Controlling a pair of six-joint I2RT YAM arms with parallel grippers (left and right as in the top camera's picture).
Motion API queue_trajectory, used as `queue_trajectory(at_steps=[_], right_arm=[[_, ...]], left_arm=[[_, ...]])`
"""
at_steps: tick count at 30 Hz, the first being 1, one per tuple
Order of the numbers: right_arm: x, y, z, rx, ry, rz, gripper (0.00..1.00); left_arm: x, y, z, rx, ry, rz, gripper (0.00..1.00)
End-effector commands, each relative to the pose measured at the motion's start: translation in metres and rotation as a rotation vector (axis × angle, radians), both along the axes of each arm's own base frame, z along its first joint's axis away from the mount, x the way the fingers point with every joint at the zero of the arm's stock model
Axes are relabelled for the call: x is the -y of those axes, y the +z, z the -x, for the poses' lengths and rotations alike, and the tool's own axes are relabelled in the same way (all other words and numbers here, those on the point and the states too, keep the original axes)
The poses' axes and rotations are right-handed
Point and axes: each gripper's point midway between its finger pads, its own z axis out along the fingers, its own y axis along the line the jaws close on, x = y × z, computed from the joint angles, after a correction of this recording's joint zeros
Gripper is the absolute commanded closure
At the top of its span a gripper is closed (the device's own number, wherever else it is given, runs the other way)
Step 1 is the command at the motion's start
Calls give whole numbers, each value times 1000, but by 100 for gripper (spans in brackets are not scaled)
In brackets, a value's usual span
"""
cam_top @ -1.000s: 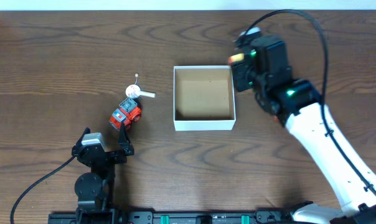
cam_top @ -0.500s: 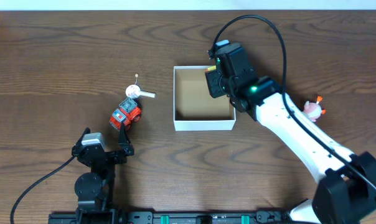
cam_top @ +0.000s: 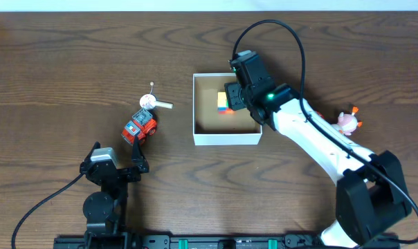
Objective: Pack container
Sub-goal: 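Carry the cube left into the box and release it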
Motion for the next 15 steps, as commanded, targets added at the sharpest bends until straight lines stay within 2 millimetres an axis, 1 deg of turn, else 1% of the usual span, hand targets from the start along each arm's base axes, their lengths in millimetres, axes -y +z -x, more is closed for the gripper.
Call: queue_trajectory(at_steps=[1, 4, 7, 8, 11, 12, 15], right_arm=[[-3, 5, -4, 23, -24, -4, 37], [-3, 16, -5, 43, -23, -15, 37], [-2, 39, -4, 88, -21, -35, 36], [2, 50, -2, 110, -31, -35, 36], [24, 81, 1, 182, -94, 0, 33], [34, 91, 3, 204, -123, 18, 32], [67, 112, 11, 241, -206, 80, 27]], left_arm=[[0, -19, 0, -52, 5, 7, 2], [0, -19, 0, -52, 5, 7, 2], [0, -19, 0, -52, 6, 8, 2], [0, -19, 0, -52, 6, 8, 2], [0, -19, 0, -52, 6, 7, 2], [0, -19, 0, -52, 5, 7, 2], [0, -19, 0, -52, 5, 8, 2]])
